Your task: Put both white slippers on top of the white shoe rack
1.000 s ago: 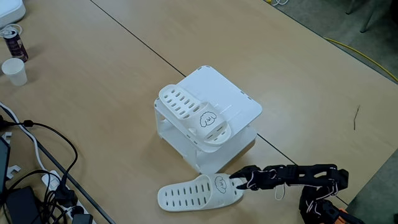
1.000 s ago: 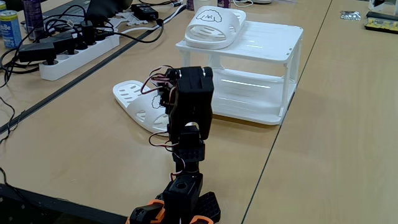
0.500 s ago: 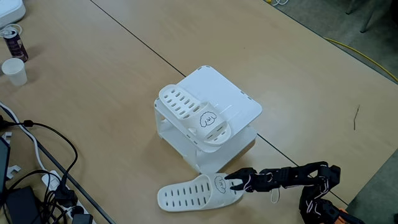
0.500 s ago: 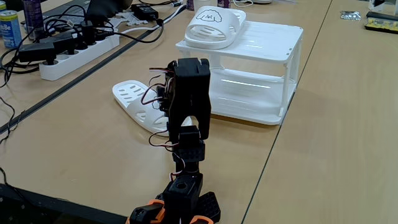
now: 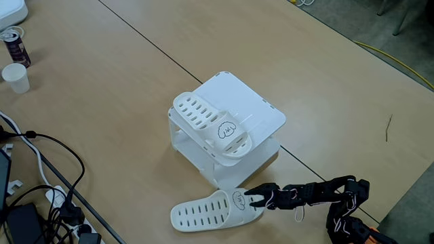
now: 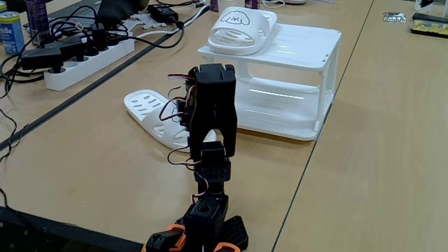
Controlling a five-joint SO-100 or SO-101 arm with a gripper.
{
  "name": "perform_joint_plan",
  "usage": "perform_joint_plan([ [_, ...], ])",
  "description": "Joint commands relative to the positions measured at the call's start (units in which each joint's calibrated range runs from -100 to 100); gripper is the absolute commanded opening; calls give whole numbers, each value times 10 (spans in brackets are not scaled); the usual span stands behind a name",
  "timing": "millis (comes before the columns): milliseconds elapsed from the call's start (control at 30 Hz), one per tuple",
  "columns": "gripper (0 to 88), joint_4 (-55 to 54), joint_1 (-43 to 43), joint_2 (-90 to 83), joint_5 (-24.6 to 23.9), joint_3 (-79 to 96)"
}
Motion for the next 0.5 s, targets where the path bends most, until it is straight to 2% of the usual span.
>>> perform_joint_plan([
  [0, 220, 0, 22, 0, 4, 3],
  [200, 220, 0, 44, -4, 4, 3],
  [467, 220, 0, 18, 5, 4, -9],
])
